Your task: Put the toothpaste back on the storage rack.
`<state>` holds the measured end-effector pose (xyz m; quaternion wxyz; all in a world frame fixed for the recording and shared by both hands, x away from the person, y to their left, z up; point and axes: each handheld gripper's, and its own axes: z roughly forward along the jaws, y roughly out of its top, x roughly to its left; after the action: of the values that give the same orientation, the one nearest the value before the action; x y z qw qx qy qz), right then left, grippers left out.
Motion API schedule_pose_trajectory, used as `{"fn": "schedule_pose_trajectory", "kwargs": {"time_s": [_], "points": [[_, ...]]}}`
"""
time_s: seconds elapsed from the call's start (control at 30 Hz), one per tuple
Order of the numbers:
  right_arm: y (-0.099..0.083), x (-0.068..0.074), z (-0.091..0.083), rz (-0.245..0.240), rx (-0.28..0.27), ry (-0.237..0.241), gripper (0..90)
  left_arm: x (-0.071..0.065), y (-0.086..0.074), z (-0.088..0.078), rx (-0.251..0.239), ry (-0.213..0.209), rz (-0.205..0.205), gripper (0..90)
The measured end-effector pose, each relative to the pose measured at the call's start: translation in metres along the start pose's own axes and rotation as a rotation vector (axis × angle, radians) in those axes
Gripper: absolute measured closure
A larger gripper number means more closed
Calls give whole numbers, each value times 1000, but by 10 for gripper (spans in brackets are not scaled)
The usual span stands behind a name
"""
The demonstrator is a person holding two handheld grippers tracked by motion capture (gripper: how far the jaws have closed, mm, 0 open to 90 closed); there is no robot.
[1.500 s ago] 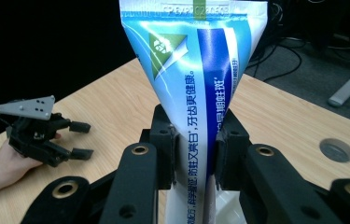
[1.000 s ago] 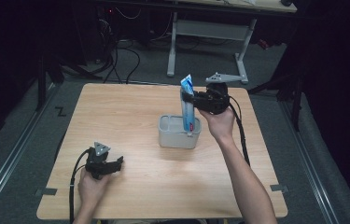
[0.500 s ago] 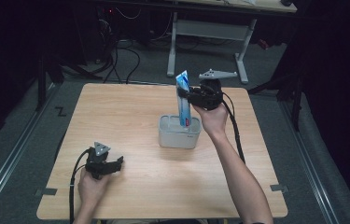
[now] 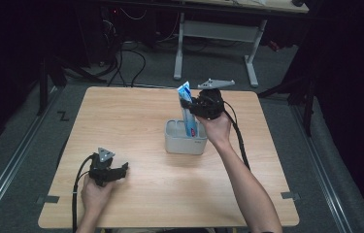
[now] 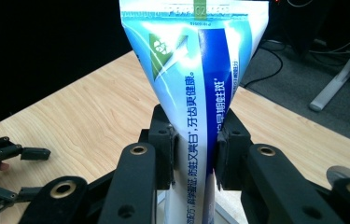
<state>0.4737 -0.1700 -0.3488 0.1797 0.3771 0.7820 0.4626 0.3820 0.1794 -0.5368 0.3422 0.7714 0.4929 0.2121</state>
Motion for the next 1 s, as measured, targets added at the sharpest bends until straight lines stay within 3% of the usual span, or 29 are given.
{"fn": "schedule_pose_trajectory", "kwargs": {"time_s": [0.6, 1.0], "points": [[-22, 0, 23, 0, 81, 6, 718, 0, 0, 0, 0, 0, 0, 238], [-28, 2, 29, -23, 124, -1, 715, 0, 0, 0, -1, -1, -2, 238]]}}
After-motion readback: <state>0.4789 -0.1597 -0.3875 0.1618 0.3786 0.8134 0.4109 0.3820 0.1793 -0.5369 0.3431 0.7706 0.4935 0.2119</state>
